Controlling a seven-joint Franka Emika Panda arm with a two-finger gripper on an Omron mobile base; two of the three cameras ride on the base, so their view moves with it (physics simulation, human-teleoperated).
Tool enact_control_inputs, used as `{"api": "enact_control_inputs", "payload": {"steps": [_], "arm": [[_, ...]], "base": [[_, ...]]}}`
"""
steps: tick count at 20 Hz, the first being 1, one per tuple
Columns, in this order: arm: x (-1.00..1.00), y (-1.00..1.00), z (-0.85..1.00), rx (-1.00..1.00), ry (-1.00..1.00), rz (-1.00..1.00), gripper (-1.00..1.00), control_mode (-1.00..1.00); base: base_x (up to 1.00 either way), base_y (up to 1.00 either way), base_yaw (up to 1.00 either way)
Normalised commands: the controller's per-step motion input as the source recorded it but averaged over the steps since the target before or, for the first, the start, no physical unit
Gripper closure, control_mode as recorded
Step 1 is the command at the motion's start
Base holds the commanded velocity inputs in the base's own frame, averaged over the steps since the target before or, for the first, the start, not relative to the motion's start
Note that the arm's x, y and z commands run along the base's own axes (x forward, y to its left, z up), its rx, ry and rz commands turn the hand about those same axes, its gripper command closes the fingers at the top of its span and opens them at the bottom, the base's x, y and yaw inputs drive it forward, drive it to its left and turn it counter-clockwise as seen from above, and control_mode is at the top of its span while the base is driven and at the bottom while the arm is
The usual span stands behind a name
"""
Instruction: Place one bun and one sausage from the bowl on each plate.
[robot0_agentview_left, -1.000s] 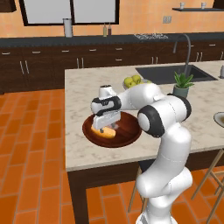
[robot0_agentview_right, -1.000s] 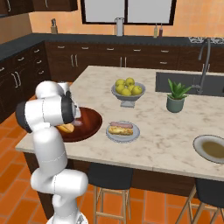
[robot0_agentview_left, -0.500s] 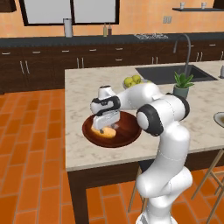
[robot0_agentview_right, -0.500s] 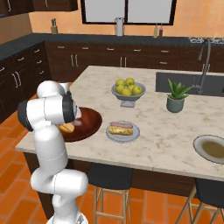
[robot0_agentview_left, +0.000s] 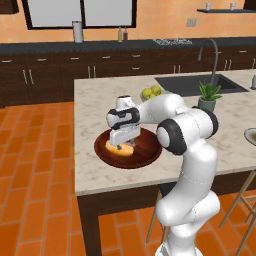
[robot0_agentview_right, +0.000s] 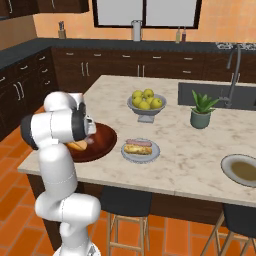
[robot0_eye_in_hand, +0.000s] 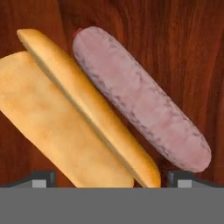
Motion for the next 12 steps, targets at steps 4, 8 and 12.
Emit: {"api": "enact_control_inputs", "payload": {"steps": [4,8,12], "arm": [[0.22,-0.07,0.02,0.03,0.03,-0.12,-1.00,-1.00],[0.12,0.00,-0.47,0.00,0.01,-0.10,-1.00,-1.00],[-0.58,0.18,-0.27,0.00,0.02,-0.05,-1.00,-1.00]], "base": [[0.00,0.00,0.00],[0.00,0.00,0.00],[0.00,0.00,0.00]]}}
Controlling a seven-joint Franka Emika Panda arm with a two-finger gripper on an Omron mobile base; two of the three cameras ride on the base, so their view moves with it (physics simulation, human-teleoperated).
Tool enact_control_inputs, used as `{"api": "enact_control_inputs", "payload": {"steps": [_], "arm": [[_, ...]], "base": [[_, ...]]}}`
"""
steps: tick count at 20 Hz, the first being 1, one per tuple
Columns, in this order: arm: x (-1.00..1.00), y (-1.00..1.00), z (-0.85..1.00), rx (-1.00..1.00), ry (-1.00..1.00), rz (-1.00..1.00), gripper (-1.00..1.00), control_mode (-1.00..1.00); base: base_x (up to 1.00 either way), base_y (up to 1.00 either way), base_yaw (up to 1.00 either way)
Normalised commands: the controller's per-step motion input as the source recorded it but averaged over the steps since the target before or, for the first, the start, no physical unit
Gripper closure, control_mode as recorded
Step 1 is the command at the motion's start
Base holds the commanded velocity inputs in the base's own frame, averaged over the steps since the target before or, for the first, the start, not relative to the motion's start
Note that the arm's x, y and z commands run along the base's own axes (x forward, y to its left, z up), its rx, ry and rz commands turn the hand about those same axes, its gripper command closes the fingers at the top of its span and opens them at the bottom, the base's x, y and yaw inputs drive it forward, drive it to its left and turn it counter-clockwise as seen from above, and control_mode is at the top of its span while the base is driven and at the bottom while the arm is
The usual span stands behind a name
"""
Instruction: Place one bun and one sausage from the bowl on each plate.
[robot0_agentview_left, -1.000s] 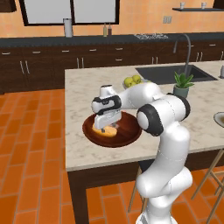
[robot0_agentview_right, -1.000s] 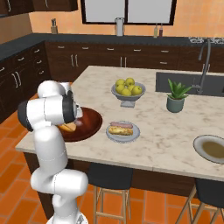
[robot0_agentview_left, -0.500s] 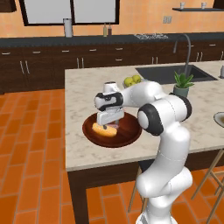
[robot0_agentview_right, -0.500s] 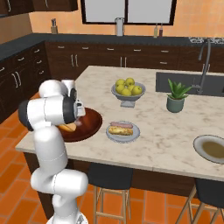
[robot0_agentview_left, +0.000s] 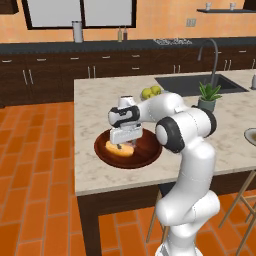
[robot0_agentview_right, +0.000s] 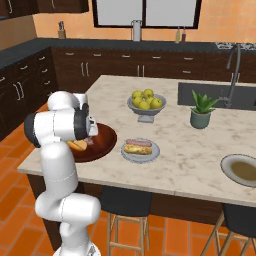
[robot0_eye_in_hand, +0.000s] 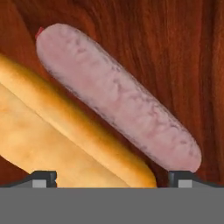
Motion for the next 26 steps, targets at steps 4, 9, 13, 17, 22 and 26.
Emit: {"api": "enact_control_inputs", "payload": {"steps": [4,9,13,17,22,26], "arm": [[-0.24,0.22,-0.12,0.00,0.00,0.00,-1.00,-1.00],[0.00,0.01,-0.59,0.00,0.03,-0.04,-1.00,-1.00],[-0.04,-0.13,-0.48,-0.04,0.00,-0.16,-1.00,-1.00],[-0.05,-0.10,0.05,0.00,-0.01,-0.20,-1.00,-1.00],[-0.15,-0.23,0.05,0.01,-0.05,-0.14,-1.00,-1.00],[0.00,0.00,-0.40,0.00,0.00,-0.10,-1.00,-1.00]], "base": [[0.00,0.00,0.00],[0.00,0.00,0.00],[0.00,0.00,0.00],[0.00,0.00,0.00],[0.00,0.00,0.00],[0.00,0.00,0.00]]}}
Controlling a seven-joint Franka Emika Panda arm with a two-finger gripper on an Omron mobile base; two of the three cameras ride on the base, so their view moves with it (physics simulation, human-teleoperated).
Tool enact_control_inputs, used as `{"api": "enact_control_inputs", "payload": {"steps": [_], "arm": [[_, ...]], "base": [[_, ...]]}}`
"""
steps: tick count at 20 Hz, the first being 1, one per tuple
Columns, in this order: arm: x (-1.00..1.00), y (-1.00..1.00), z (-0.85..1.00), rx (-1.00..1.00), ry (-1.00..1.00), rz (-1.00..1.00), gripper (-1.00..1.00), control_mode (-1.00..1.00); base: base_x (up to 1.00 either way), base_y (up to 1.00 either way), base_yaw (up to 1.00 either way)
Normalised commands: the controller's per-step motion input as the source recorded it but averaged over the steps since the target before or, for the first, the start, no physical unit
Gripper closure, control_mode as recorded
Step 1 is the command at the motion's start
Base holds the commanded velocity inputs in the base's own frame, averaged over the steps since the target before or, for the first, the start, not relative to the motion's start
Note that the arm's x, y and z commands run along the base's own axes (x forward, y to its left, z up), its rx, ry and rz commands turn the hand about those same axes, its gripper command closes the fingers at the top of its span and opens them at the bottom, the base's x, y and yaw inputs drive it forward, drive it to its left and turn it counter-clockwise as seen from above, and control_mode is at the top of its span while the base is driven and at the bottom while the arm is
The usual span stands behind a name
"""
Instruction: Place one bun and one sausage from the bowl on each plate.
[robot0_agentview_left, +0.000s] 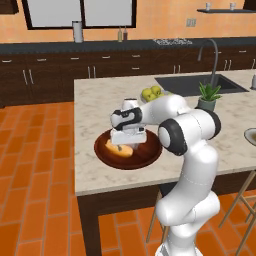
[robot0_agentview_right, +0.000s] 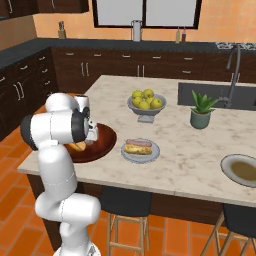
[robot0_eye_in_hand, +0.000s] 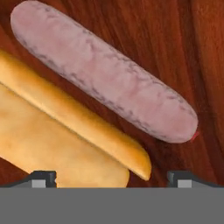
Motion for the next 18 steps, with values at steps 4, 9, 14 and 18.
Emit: {"api": "enact_control_inputs", "payload": {"steps": [4,9,14,18], "arm": [[-0.03,0.00,-0.53,0.00,0.01,-0.09,-1.00,-1.00],[-0.06,-0.01,-0.41,0.00,-0.01,-0.10,-1.00,-1.00],[-0.05,-0.02,-0.40,0.00,-0.16,-0.19,-1.00,-1.00],[0.08,0.00,-0.45,0.01,-0.18,-0.13,1.00,-1.00]], "base": [[0.00,0.00,0.00],[0.00,0.00,0.00],[0.00,0.00,0.00],[0.00,0.00,0.00]]}}
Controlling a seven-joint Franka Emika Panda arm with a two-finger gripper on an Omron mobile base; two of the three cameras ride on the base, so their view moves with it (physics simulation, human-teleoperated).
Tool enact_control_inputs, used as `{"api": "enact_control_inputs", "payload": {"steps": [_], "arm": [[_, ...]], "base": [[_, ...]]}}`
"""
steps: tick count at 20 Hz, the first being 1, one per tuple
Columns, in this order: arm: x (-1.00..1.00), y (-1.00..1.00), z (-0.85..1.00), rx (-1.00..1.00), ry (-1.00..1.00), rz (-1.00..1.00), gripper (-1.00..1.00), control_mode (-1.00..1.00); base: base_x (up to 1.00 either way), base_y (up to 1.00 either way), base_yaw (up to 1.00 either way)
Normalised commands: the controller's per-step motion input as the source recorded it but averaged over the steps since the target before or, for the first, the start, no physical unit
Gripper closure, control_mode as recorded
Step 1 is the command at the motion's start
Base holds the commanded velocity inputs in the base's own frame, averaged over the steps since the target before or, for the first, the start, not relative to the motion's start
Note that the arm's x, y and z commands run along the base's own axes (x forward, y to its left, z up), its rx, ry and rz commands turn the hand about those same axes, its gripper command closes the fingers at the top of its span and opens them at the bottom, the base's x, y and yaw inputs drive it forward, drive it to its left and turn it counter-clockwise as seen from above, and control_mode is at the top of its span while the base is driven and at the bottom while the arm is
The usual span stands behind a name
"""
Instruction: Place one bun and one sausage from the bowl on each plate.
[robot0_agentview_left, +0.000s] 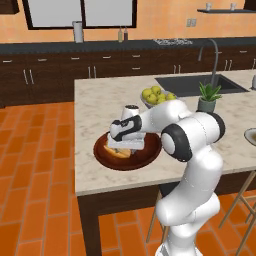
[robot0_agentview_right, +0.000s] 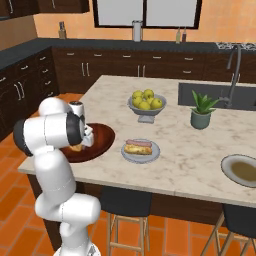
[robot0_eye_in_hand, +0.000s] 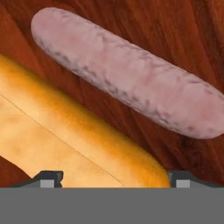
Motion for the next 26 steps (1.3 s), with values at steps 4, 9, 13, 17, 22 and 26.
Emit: {"api": "enact_control_inputs", "payload": {"steps": [4,9,13,17,22,26], "arm": [[0.03,0.00,-0.19,-0.02,-0.10,-0.02,1.00,-1.00],[-0.01,0.00,-0.01,0.00,-0.06,-0.03,1.00,-1.00],[-0.21,-0.03,0.34,0.00,-0.07,-0.12,1.00,-1.00],[-0.36,-0.07,0.40,0.00,-0.08,-0.14,1.00,-1.00],[-0.87,-0.02,0.91,0.01,-0.20,-0.18,1.00,-1.00],[-1.00,-0.29,0.84,0.01,-0.23,-0.10,1.00,-1.00]], "base": [[0.00,0.00,0.00],[0.00,0.00,0.00],[0.00,0.00,0.00],[0.00,0.00,0.00],[0.00,0.00,0.00],[0.00,0.00,0.00]]}}
